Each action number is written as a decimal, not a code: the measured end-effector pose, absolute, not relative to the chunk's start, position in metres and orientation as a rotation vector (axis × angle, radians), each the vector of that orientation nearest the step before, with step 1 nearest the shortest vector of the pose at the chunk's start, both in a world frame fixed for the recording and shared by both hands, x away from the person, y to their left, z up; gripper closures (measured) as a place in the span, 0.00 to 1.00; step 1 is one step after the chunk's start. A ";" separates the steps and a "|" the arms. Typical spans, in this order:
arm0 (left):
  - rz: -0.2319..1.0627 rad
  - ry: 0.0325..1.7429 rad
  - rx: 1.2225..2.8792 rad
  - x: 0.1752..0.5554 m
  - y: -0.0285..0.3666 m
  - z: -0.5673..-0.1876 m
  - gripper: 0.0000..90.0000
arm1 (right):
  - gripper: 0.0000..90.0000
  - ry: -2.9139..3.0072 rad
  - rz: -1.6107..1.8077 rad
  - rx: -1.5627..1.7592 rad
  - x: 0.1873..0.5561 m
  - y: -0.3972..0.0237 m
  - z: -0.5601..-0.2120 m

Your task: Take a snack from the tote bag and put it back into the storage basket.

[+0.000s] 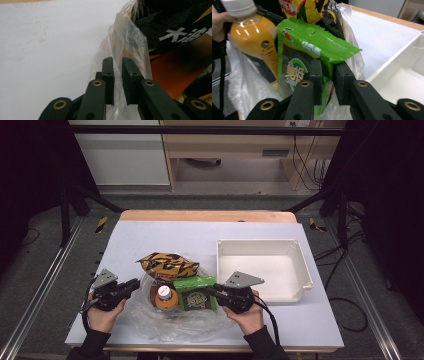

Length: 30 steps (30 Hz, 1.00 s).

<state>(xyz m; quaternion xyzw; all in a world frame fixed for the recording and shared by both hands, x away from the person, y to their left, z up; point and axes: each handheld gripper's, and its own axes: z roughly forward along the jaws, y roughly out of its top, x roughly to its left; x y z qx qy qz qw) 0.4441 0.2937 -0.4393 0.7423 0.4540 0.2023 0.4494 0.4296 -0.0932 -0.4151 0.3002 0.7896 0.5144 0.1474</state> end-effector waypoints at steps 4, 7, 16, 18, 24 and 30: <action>0.499 1.122 1.836 0.444 0.293 -0.440 0.90 | 0.86 2.275 1.466 0.895 0.422 -0.097 -0.419; 0.500 1.120 1.834 0.444 0.294 -0.439 0.90 | 0.73 2.285 1.458 0.916 0.425 -0.100 -0.422; 0.500 1.119 1.836 0.444 0.293 -0.440 0.90 | 0.50 2.290 1.505 0.915 0.443 -0.091 -0.426; 0.502 1.118 1.837 0.444 0.293 -0.440 0.90 | 0.53 2.310 1.514 0.906 0.445 -0.088 -0.429; 0.505 1.118 1.830 0.444 0.295 -0.440 0.91 | 0.76 2.326 1.530 0.855 0.443 -0.083 -0.430; 0.504 1.120 1.825 0.443 0.295 -0.440 0.91 | 0.85 2.332 1.560 0.817 0.440 -0.088 -0.426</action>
